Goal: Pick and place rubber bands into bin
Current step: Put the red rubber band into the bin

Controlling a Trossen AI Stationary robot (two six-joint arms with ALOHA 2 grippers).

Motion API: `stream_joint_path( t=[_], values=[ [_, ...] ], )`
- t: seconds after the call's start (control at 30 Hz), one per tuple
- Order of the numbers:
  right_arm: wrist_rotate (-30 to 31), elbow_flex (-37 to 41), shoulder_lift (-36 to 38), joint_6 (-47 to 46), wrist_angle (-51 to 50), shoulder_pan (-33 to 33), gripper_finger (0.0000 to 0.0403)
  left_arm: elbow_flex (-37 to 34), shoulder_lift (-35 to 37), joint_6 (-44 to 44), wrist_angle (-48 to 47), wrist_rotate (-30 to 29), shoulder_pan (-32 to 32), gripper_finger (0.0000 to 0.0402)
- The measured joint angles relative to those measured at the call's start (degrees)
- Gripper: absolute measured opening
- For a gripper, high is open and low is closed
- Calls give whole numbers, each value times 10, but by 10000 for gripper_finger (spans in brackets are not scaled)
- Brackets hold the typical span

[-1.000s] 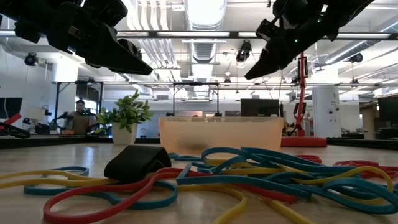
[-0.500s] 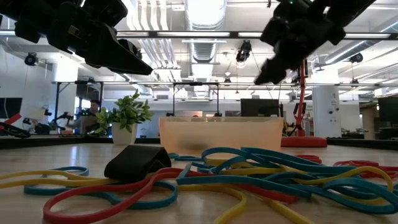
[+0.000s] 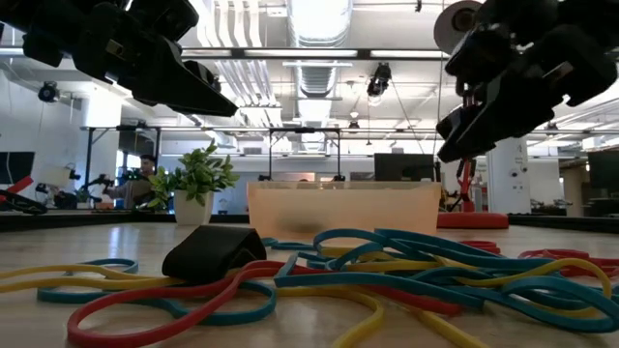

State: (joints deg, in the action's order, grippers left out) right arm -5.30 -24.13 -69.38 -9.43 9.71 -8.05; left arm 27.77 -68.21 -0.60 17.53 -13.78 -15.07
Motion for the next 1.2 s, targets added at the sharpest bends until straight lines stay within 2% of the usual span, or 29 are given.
stream_joint_path(
  t=[0.17, 0.47, 0.7, 0.87, 1.03, 1.2],
  values=[
    [51, 21, 0, 2, 31, -30, 161, 0, 0, 1, 0, 0, 0, 137],
    [55, 61, -15, -13, 139, -35, 154, 0, 0, 1, 1, 0, 0, 137],
    [36, 37, -154, -9, 220, -45, 154, 0, 0, 2, 0, 0, 0, 137],
    [5, -15, -248, 5, 225, -45, 148, 0, 0, 2, 0, 0, 0, 137],
    [2, -45, -299, 19, 219, -45, 143, 0, 0, 2, 0, 0, 0, 137],
    [3, -54, -305, 24, 205, -44, 143, 0, 0, 2, -1, 0, 0, 137]
  ],
)
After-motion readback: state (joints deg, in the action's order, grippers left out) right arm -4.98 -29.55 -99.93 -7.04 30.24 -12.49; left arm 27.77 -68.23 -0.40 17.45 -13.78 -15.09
